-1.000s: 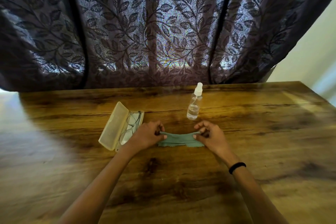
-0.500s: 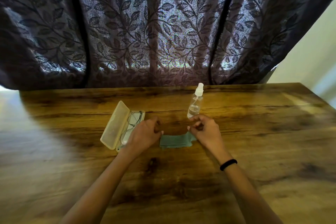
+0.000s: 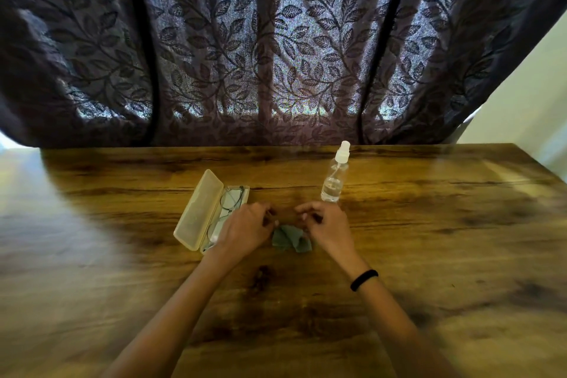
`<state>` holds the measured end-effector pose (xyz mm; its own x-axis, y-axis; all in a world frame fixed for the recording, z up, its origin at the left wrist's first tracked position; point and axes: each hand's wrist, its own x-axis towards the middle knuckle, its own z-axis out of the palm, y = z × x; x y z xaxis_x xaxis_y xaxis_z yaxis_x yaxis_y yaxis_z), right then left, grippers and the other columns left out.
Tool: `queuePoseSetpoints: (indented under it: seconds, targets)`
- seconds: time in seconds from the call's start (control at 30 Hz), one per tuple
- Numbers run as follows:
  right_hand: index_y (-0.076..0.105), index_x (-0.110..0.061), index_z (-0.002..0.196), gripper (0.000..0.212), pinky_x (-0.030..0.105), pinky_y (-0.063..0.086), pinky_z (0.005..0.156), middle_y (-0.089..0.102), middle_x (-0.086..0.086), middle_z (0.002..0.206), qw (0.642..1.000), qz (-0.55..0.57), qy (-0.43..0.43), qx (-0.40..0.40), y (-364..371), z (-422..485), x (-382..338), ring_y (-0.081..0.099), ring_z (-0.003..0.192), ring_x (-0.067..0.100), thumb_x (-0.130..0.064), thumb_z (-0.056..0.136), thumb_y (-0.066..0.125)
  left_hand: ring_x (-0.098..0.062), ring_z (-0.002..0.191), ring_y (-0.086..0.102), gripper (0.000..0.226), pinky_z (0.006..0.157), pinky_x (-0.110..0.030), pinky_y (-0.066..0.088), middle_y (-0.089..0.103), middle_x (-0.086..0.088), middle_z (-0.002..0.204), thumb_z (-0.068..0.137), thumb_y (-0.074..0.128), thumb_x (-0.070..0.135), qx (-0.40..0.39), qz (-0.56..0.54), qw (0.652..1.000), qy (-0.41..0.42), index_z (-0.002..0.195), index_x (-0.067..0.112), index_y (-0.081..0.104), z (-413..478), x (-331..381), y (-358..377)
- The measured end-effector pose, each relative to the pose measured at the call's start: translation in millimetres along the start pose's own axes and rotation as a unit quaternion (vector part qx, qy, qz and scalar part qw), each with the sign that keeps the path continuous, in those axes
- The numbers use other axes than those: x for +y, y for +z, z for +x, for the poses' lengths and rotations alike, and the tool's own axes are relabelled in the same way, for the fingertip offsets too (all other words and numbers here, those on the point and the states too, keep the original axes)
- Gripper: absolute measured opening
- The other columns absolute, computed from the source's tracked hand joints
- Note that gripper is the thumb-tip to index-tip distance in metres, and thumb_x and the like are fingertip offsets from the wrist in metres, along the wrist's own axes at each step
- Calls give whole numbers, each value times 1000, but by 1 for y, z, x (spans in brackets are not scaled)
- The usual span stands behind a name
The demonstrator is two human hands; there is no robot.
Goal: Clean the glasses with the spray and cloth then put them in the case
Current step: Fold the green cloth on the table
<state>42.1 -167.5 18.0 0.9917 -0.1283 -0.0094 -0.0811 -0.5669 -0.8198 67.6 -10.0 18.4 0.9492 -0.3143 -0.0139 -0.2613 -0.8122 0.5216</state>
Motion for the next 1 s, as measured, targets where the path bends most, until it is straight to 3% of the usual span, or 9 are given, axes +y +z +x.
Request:
queuePoseSetpoints:
  seconds: [0.1,0.17,0.27,0.37,0.53,0.63,0.7,0.83,1.0]
  targets:
    - [64,-9,94,18,15,55,58,67,11,104,990,131,55,-6,-16,-2,1,64,76,7,2,89,51,-11,79,61,27,59,-18,41,67,1,94,89,53,37,-1,14,1000,12,107,19,58,1,2,0]
    - [63,-8,92,16,17,56,58,65,16,104,975,204,75,-40,-20,-8,-1,65,75,10,3,88,51,-13,74,59,28,53,-17,36,64,1,86,90,48,41,2,9,1000,11,102,18,60,2,4,1]
    - [62,-11,89,18,18,57,61,63,12,102,966,227,80,-93,-13,-16,-1,64,81,13,3,87,52,-15,70,59,29,49,-17,34,62,0,79,92,44,41,0,8,1000,6,97,18,60,3,5,2]
    - [61,-11,89,17,18,57,60,64,9,95,965,234,84,-80,-5,-20,2,64,77,11,3,87,52,-9,70,53,27,50,-15,31,57,7,79,89,50,43,-3,21,1000,10,98,21,61,2,5,3]
    - [62,-16,91,13,17,55,57,65,7,100,995,71,58,29,-4,-16,14,64,82,13,-4,87,57,-13,85,59,26,70,-26,48,66,3,96,83,61,36,-35,52,998,6,104,21,60,1,2,3]
    - [62,-13,101,15,30,57,71,66,4,101,998,-40,46,18,-6,-14,16,63,91,17,-15,86,61,-15,93,61,20,79,-29,50,67,-1,103,84,61,24,-31,54,998,19,104,19,61,2,3,3]
    - [63,-14,103,19,26,52,70,66,2,100,994,-100,38,8,-6,-14,16,61,91,14,-20,85,63,-15,93,61,17,79,-29,51,67,-1,104,87,57,19,-9,53,998,41,103,19,62,2,4,3]
    - [65,-16,97,15,10,34,53,67,-1,97,991,-128,30,11,-5,-12,16,52,79,5,-23,84,63,-18,97,59,28,82,-32,50,62,-3,112,88,55,32,-2,56,997,52,113,19,57,0,6,1]
    - [65,-18,90,7,7,29,50,58,-7,84,991,-129,30,5,-4,-11,17,51,78,5,-21,85,62,-24,110,53,39,91,-37,46,50,-7,127,84,60,35,-76,87,992,49,118,19,54,3,4,3]
